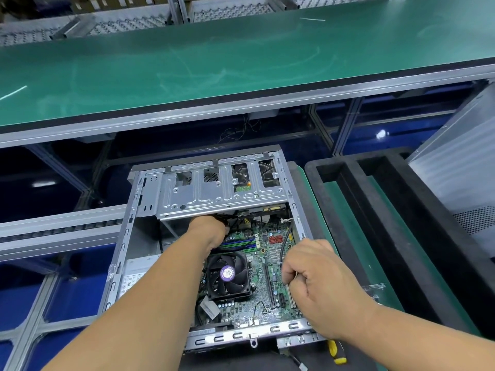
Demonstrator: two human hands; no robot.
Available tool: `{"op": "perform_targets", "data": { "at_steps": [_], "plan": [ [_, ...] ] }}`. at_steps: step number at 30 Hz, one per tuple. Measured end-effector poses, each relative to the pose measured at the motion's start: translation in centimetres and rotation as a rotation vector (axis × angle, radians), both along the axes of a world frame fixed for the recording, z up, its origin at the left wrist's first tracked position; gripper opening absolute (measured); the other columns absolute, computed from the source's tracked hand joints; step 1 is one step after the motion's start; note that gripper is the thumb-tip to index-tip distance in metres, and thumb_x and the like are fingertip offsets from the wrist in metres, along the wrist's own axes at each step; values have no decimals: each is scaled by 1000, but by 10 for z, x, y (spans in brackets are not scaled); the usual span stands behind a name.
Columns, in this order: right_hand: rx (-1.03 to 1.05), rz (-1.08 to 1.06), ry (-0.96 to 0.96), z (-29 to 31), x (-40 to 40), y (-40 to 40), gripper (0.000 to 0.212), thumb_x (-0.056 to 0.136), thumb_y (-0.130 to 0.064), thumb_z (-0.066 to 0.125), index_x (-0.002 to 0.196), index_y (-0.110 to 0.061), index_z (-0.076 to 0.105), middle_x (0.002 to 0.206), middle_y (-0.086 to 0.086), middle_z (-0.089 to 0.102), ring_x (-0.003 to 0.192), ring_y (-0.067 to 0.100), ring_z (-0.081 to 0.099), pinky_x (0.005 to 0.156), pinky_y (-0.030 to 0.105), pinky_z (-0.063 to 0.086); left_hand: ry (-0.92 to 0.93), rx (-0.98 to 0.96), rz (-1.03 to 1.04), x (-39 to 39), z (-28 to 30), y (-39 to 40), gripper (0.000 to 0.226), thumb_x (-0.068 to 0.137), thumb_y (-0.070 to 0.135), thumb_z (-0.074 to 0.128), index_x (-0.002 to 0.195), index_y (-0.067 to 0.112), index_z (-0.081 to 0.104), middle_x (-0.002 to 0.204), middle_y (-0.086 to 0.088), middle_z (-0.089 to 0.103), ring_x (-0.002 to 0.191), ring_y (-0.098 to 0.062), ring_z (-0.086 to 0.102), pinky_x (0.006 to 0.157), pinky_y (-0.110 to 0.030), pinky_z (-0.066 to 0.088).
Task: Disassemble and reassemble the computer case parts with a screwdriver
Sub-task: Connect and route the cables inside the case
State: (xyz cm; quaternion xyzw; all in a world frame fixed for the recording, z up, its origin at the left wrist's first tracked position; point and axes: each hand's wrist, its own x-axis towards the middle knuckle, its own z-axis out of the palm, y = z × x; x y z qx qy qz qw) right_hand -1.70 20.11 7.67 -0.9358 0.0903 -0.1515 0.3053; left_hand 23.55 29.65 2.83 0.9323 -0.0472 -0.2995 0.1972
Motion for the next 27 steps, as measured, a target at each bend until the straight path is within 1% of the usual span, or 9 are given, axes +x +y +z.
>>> {"op": "perform_targets", "data": {
  "at_steps": [2, 5, 7, 11, 15, 18, 21, 23, 27],
  "plan": [
    [0, -1, -2, 0, 0, 0, 31, 70, 2, 47, 70, -29, 48, 71, -19, 47, 82, 2, 47, 82, 26, 40, -23, 134, -178, 1, 1, 0, 56, 108, 7, 36, 160, 28, 32, 162, -7, 36, 143, -32, 43, 106, -31, 46],
    [0, -2, -2, 0, 0, 0, 30, 70, 0, 46, 70, -29, 48, 72, -18, 47, 83, 2, 47, 81, 27, 40, 4, 37, -25, -3, -3, 5, 40, 105, 15, 48, 144, 10, 56, 144, -14, 57, 129, -34, 57, 86, -29, 50],
    [2, -3, 3, 0, 0, 0, 29, 70, 0, 46, 70, -29, 48, 72, -18, 48, 83, 1, 47, 81, 24, 38, -47, 54, -35, -4, -7, 5, 36, 102, 10, 48, 135, 8, 63, 134, -13, 63, 121, -33, 61, 82, -29, 51],
    [6, -7, 12, 1, -1, 1, 30, 69, 0, 45, 70, -29, 49, 72, -18, 49, 84, 0, 47, 81, 19, 34, -35, 11, 2, -6, -7, 6, 39, 93, -2, 46, 124, 7, 69, 90, -4, 59, 87, -29, 56, 73, -33, 47],
    [2, 1, 0, 1, 0, 1, 29, 70, 0, 45, 70, -28, 49, 71, -17, 49, 82, 1, 48, 83, 24, 38, -66, -145, 68, -13, -7, 7, 26, 98, 14, 49, 105, 1, 70, 109, -17, 69, 92, -34, 61, 75, -32, 43],
    [2, -1, -6, 1, 0, 0, 30, 70, 1, 45, 70, -29, 49, 71, -18, 48, 82, 2, 48, 82, 26, 40, -99, -114, 56, -8, -12, 8, 29, 99, 23, 53, 72, 13, 55, 95, -13, 63, 77, -26, 51, 70, -30, 42],
    [-1, 2, -4, 1, 0, 0, 30, 70, 1, 44, 70, -29, 48, 71, -18, 48, 82, 2, 47, 82, 23, 37, -85, -60, -92, -5, -10, 9, 26, 97, 25, 57, 75, 12, 60, 91, -9, 67, 77, -23, 59, 66, -32, 50],
    [-3, 3, -6, 1, 0, 0, 30, 70, 0, 44, 69, -30, 47, 71, -18, 47, 82, 1, 47, 82, 20, 35, -36, -55, -116, -1, -11, 9, 25, 98, 27, 59, 87, 7, 69, 94, -12, 73, 90, -29, 67, 78, -37, 56],
    [-4, 3, -14, 0, 0, 0, 30, 70, 2, 46, 69, -29, 47, 71, -17, 47, 82, 2, 47, 83, 22, 37, -67, -29, -174, -2, -9, 10, 29, 102, 34, 56, 80, 15, 59, 86, -5, 63, 77, -21, 57, 67, -30, 45]
  ]
}}
